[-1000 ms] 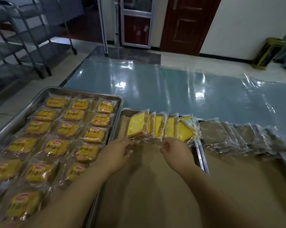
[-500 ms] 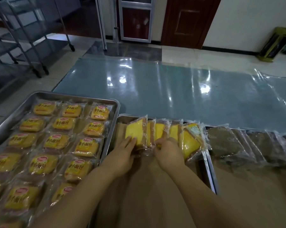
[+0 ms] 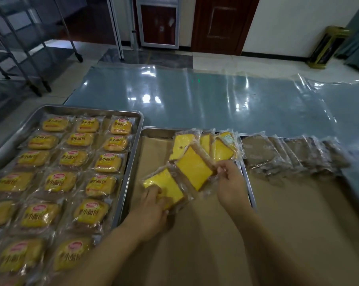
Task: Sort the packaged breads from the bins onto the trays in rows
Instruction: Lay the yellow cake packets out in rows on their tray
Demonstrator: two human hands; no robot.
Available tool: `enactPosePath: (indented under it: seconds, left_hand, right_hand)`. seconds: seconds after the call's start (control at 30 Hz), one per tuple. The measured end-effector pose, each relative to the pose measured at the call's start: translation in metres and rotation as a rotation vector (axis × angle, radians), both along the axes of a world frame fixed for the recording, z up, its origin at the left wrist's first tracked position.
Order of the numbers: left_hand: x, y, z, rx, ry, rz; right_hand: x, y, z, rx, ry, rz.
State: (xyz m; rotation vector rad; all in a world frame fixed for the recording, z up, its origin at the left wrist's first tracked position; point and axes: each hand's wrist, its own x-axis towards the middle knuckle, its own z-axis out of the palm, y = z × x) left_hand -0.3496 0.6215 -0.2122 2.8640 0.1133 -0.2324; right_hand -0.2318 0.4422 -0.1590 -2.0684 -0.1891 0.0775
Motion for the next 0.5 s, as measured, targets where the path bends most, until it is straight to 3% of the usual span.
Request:
enactPosePath:
  seconds: [0.23, 0.33, 0.43, 0.5]
  left_hand:
    - [-0.022, -0.007, 0.002, 0.102, 0.091, -0.065]
    - [-0.031, -0.016, 0.013, 0.189, 0.078, -0.072]
    - [-0.043, -0.027, 0.021, 0.245, 0.09, -0.068]
    - [-0.049, -0.033, 0.02, 0.246, 0.107, -0.038]
  right_hand:
    - [-0.02, -0.054, -0.001, 0.072, 0.209, 0.042]
    - [-0.029, -0.071, -0.005, -0.008, 0.279, 0.134]
    - [-0.035, -0.082, -0.008, -0.276, 0.269, 0.255]
    - [-0.039, -0.085, -0.01, -0.658, 0.166, 0.347]
